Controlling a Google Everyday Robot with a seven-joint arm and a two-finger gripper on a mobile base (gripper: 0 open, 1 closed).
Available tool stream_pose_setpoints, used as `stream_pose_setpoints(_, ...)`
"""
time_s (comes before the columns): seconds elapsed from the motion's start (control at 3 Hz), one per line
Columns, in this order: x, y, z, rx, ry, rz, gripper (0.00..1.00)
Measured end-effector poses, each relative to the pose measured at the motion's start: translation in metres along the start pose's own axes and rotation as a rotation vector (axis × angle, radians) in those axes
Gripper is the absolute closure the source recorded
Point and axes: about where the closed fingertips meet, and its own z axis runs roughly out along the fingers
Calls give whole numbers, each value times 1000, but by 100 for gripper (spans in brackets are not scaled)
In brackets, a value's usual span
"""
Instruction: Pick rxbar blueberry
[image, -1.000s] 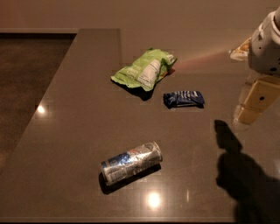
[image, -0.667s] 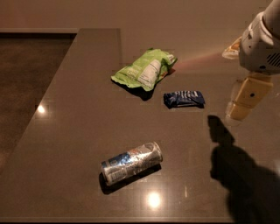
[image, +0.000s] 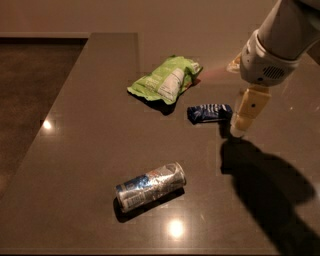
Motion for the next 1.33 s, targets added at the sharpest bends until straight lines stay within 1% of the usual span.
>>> stream_pose_setpoints(0.33,-2,-21,36,-36,-10,-2,0)
stream_pose_setpoints(0.67,-3,-37,70,-83,-16,-6,0)
stream_pose_setpoints(1.0,0,-44,96,-123,-23,1,0)
stream_pose_setpoints(1.33,1,-45,110,-158,-28,3,18)
